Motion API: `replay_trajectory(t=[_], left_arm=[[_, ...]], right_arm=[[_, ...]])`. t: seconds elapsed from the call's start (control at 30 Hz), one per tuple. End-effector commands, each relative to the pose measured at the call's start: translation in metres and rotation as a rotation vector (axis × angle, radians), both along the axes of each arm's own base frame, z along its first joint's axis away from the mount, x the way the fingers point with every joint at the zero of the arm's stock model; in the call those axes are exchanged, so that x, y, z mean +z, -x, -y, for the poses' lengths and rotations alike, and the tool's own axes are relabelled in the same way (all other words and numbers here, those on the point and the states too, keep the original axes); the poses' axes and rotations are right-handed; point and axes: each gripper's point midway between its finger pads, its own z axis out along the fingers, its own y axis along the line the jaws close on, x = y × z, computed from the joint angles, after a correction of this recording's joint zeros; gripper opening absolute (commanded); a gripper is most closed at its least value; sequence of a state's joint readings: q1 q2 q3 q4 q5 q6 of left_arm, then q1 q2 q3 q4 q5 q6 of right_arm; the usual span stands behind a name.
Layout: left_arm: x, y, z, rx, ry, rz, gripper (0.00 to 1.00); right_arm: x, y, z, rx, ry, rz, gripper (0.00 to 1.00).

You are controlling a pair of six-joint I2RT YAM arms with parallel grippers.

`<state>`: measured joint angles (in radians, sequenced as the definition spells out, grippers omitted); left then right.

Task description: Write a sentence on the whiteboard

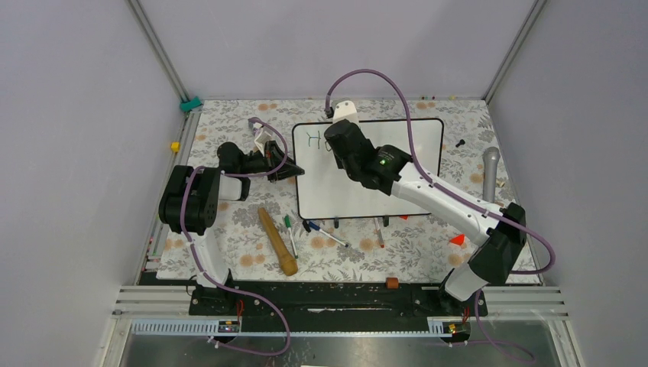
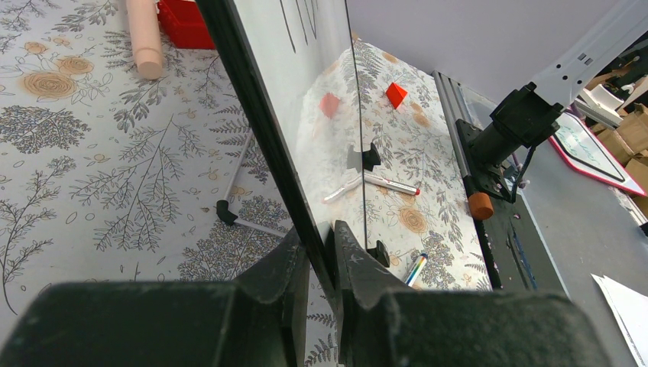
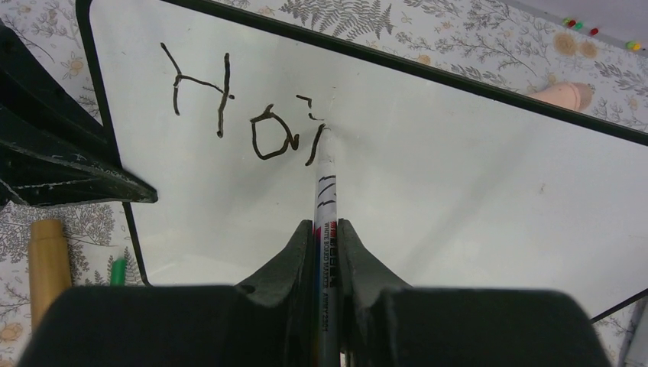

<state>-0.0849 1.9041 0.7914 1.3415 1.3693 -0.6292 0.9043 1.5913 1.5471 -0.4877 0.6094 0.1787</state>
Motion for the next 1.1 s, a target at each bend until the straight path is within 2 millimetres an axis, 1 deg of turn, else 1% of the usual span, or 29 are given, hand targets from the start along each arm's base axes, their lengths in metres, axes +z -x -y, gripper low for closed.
replay_trajectory(t=[0.0, 0.3, 0.43, 0.57, 0.67, 0.8, 1.07], left_arm=[[0.023, -0.004, -0.001, -0.015, -0.007, 0.326, 0.00], [0.023, -0.004, -0.001, -0.016, -0.008, 0.326, 0.00], [0.023, -0.004, -0.001, -0.015, -0.007, 0.326, 0.00], [0.024, -0.004, -0.001, -0.014, -0.008, 0.328, 0.00], [0.024, -0.004, -0.001, -0.014, -0.008, 0.327, 0.00], [0.023, -0.003, -0.001, -0.016, -0.008, 0.327, 0.00], [0.023, -0.003, -0.001, -0.016, -0.008, 0.327, 0.00]], right_arm=[[0.020, -0.012, 0.001, -0.028, -0.032, 0.050, 0.00], [0.013, -0.017, 0.001, -0.030, -0.018, 0.038, 0.00], [0.013, -0.018, 0.006, -0.046, -0.012, 0.043, 0.00], [0.015, -0.018, 0.016, -0.066, 0.000, 0.045, 0.00], [0.014, -0.016, 0.020, -0.071, 0.008, 0.042, 0.00], [0.008, -0.011, 0.023, -0.067, 0.014, 0.028, 0.00], [-0.002, -0.005, 0.022, -0.036, 0.022, -0.013, 0.00]])
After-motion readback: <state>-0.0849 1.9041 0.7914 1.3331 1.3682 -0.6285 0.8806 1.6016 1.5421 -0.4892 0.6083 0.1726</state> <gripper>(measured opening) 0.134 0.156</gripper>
